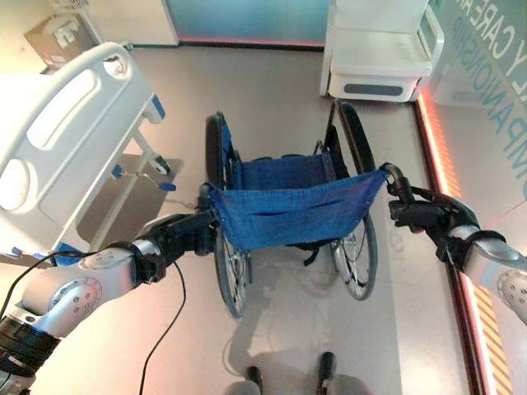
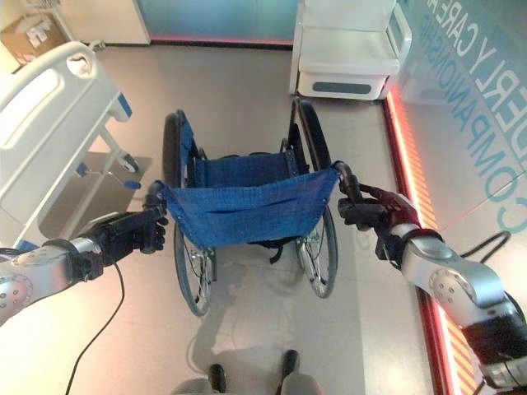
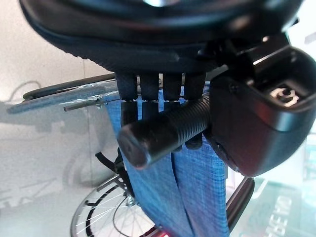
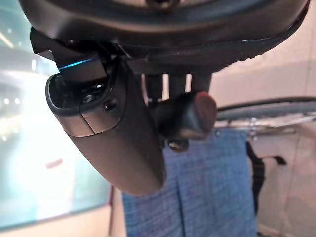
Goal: Push the wheelchair next to the bed
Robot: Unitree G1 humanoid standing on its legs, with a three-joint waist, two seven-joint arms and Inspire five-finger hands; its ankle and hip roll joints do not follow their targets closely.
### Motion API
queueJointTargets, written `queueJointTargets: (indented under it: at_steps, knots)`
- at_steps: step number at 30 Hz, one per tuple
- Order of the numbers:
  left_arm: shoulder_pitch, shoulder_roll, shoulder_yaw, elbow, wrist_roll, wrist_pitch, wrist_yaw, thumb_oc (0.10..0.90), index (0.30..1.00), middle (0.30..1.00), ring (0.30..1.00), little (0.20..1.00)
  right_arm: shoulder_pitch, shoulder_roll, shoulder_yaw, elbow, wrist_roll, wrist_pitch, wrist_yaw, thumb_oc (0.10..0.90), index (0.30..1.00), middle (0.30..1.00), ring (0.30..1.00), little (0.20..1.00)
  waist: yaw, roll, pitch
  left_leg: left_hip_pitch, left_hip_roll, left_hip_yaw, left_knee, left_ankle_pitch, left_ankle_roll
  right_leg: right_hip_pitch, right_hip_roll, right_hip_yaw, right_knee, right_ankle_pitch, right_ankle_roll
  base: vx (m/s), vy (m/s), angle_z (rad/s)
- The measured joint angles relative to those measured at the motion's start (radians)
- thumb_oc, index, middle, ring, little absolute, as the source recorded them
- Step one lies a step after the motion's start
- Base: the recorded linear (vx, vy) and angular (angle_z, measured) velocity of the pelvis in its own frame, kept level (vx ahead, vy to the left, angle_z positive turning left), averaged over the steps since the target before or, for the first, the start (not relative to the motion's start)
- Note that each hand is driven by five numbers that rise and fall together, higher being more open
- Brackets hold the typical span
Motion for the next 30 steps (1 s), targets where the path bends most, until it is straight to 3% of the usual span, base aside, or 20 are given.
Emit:
queueJointTargets:
  at_steps: [1, 2, 3, 5, 8, 10, 12, 15, 17, 18, 19, 20, 21, 23, 25, 27, 28, 29, 30]
  knots:
    - [-0.004, 0.002, 0.007, 0.013, -0.001, -0.005, 0.0, 0.4, 0.3, 0.3, 0.3, 0.3, -0.028, -0.001, 0.021, 0.007, 0.001, 0.002, 0.0, 0.4, 0.3, 0.3, 0.3, 0.3, 0.013, -0.016, 0.013, -0.035, 0.004, 0.002, 0.086, -0.007, -0.012, -0.038, -0.013, 0.0, 0.081, -0.04, -0.028, 0.08, -0.182, -0.26]
    - [-0.007, 0.002, 0.014, 0.018, -0.001, -0.006, 0.0, 0.4, 0.3, 0.3, 0.3, 0.3, -0.04, -0.002, 0.026, 0.008, 0.001, 0.006, 0.002, 0.4, 0.3, 0.3, 0.3, 0.3, 0.022, -0.025, 0.026, -0.054, 0.008, 0.003, 0.135, -0.009, -0.015, -0.041, -0.02, 0.007, 0.101, -0.052, -0.026, 0.17, -0.089, -0.37]
    - [-0.008, -0.001, 0.023, 0.027, -0.001, -0.006, 0.003, 0.4, 0.3, 0.3, 0.3, 0.3, -0.06, -0.002, 0.044, 0.008, 0.001, 0.01, 0.003, 0.4, 0.3, 0.3, 0.3, 0.3, 0.042, -0.032, 0.053, -0.094, 0.023, 0.0, 0.263, -0.008, -0.017, -0.025, -0.021, 0.027, 0.121, -0.066, -0.035, 0.23, -0.004, -0.29]
    - [0.011, -0.02, 0.034, 0.04, 0.001, -0.005, 0.006, 0.4, 0.3, 0.3, 0.3, 0.3, -0.064, 0.01, 0.059, 0.011, -0.001, 0.01, 0.003, 0.4, 0.3, 0.3, 0.3, 0.3, 0.058, -0.025, 0.067, -0.173, 0.039, -0.035, 0.457, 0.0, -0.033, 0.0, -0.002, 0.058, 0.134, -0.084, -0.051, 0.28, 0.032, -0.26]
    - [0.033, -0.038, 0.046, 0.062, 0.003, -0.006, 0.0, 0.4, 0.3, 0.3, 0.3, 0.3, -0.067, 0.019, 0.061, 0.012, -0.012, 0.01, 0.013, 0.4, 0.3, 0.3, 0.3, 0.3, 0.079, -0.022, 0.079, -0.195, -0.013, -0.032, 0.254, -0.013, -0.046, 0.023, 0.01, 0.087, 0.121, -0.09, -0.061, 0.47, 0.115, -0.2]
    - [0.033, -0.05, 0.046, 0.087, 0.003, -0.006, -0.025, 0.4, 0.3, 0.3, 0.3, 0.3, -0.077, 0.023, 0.065, 0.029, -0.026, 0.008, 0.036, 0.4, 0.3, 0.3, 0.3, 0.3, 0.09, -0.014, 0.084, -0.201, -0.013, -0.036, 0.073, -0.01, -0.055, 0.039, 0.031, 0.107, 0.107, -0.09, -0.063, 0.47, 0.129, -0.26]
    - [0.044, -0.063, 0.046, 0.09, 0.002, -0.006, -0.061, 0.4, 0.3, 0.3, 0.3, 0.3, -0.077, 0.014, 0.062, 0.052, -0.041, 0.009, 0.061, 0.4, 0.3, 0.3, 0.3, 0.3, 0.103, 0.022, 0.097, -0.21, 0.022, -0.09, -0.059, 0.027, -0.11, 0.098, 0.057, 0.134, 0.085, -0.093, -0.061, 0.56, 0.194, -0.37]
    - [0.059, -0.068, 0.046, 0.073, 0.002, -0.006, -0.071, 0.4, 0.3, 0.3, 0.3, 0.3, -0.073, 0.002, 0.058, 0.053, -0.042, 0.011, 0.062, 0.4, 0.3, 0.3, 0.3, 0.3, 0.131, 0.043, 0.101, -0.23, 0.047, -0.109, -0.032, 0.027, -0.109, 0.122, 0.043, 0.174, 0.087, -0.111, -0.042, 0.46, 0.204, -0.57]
    - [0.077, -0.071, 0.046, 0.056, 0.003, -0.006, -0.08, 0.4, 0.3, 0.3, 0.3, 0.3, -0.073, -0.022, 0.058, 0.051, -0.041, 0.013, 0.062, 0.4, 0.3, 0.3, 0.3, 0.3, 0.147, 0.052, 0.093, -0.217, 0.017, -0.124, 0.035, 0.022, -0.105, 0.129, -0.005, 0.2, 0.076, -0.127, -0.015, 0.44, 0.22, -0.61]
    - [0.083, -0.074, 0.046, 0.051, 0.003, -0.006, -0.084, 0.4, 0.3, 0.3, 0.3, 0.3, -0.072, -0.035, 0.058, 0.045, -0.041, 0.016, 0.062, 0.4, 0.3, 0.3, 0.3, 0.3, 0.151, 0.062, 0.082, -0.21, 0.005, -0.134, 0.06, 0.004, -0.085, 0.132, -0.013, 0.211, 0.074, -0.137, 0.001, 0.39, 0.22, -0.55]
    - [0.091, -0.071, 0.054, 0.046, 0.003, -0.005, -0.097, 0.4, 0.3, 0.3, 0.3, 0.3, -0.072, -0.063, 0.053, 0.029, -0.042, 0.024, 0.062, 0.4, 0.3, 0.3, 0.3, 0.3, 0.152, 0.085, 0.064, -0.191, -0.005, -0.134, 0.042, 0.031, 0.002, 0.106, -0.015, 0.213, 0.197, -0.183, 0.043, 0.41, 0.269, -0.43]
    - [0.091, -0.084, 0.077, 0.049, 0.004, -0.009, -0.103, 0.4, 0.3, 0.3, 0.3, 0.3, -0.072, -0.055, 0.053, 0.028, -0.042, 0.025, 0.061, 0.4, 0.3, 0.3, 0.3, 0.3, 0.152, 0.056, 0.062, -0.183, -0.034, -0.118, 0.044, 0.05, 0.023, 0.079, -0.03, 0.2, 0.352, -0.261, 0.057, 0.42, 0.302, -0.27]
    - [0.077, -0.091, 0.081, 0.061, 0.012, -0.023, -0.103, 0.4, 0.3, 0.3, 0.3, 0.3, -0.072, -0.047, 0.053, 0.032, -0.042, 0.029, 0.061, 0.4, 0.3, 0.3, 0.3, 0.3, 0.152, 0.016, 0.055, -0.181, -0.071, -0.106, 0.051, 0.042, 0.043, 0.087, -0.049, 0.16, 0.42, -0.308, 0.056, 0.33, 0.254, -0.1]
    - [0.04, -0.108, 0.082, 0.085, 0.04, -0.028, -0.106, 0.4, 0.3, 0.3, 0.3, 0.3, -0.079, -0.031, 0.047, 0.034, -0.042, 0.03, 0.055, 0.4, 0.3, 0.3, 0.3, 0.3, 0.152, -0.004, 0.048, -0.191, -0.102, -0.107, 0.07, 0.04, 0.085, 0.089, -0.08, 0.106, 0.442, -0.318, 0.067, 0.31, 0.236, -0.04]
    - [-0.012, -0.119, 0.082, 0.134, 0.046, -0.027, -0.121, 0.4, 0.3, 0.3, 0.3, 0.3, -0.102, -0.024, 0.053, 0.035, -0.047, 0.029, 0.045, 0.4, 0.3, 0.3, 0.3, 0.3, 0.129, -0.011, 0.049, -0.201, -0.126, -0.124, 0.1, 0.019, 0.104, 0.06, -0.104, 0.11, 0.521, -0.298, 0.103, 0.31, 0.176, 0.16]
    - [-0.037, -0.119, 0.082, 0.143, 0.047, -0.03, -0.128, 0.4, 0.3, 0.3, 0.3, 0.3, -0.106, -0.013, 0.059, 0.04, -0.073, 0.029, 0.041, 0.4, 0.3, 0.3, 0.3, 0.3, 0.122, -0.025, 0.048, -0.185, -0.15, -0.136, 0.101, 0.008, 0.114, 0.031, -0.122, 0.126, 0.602, -0.274, 0.102, 0.28, 0.061, 0.18]
    - [-0.05, -0.119, 0.082, 0.145, 0.05, -0.031, -0.135, 0.4, 0.3, 0.3, 0.3, 0.3, -0.112, -0.01, 0.059, 0.048, -0.082, 0.029, 0.04, 0.4, 0.3, 0.3, 0.3, 0.3, 0.118, -0.027, 0.047, -0.174, -0.153, -0.153, 0.09, 0.011, 0.118, 0.02, -0.107, 0.143, 0.618, -0.275, 0.099, 0.34, -0.01, 0.19]
    - [-0.063, -0.118, 0.085, 0.146, 0.06, -0.039, -0.145, 0.4, 0.3, 0.3, 0.3, 0.3, -0.138, -0.001, 0.065, 0.071, -0.083, 0.029, 0.04, 0.4, 0.3, 0.3, 0.3, 0.3, 0.126, -0.026, 0.048, -0.154, -0.155, -0.197, 0.058, 0.014, 0.118, 0.01, -0.058, 0.14, 0.6, -0.302, 0.06, 0.28, -0.031, 0.01]
    - [-0.063, -0.119, 0.089, 0.146, 0.07, -0.039, -0.147, 0.4, 0.3, 0.3, 0.3, 0.3, -0.152, 0.01, 0.067, 0.082, -0.083, 0.029, 0.04, 0.4, 0.3, 0.3, 0.3, 0.3, 0.133, -0.023, 0.049, -0.142, -0.156, -0.229, 0.039, 0.02, 0.115, 0.006, -0.04, 0.134, 0.579, -0.318, 0.034, 0.32, -0.09, -0.54]
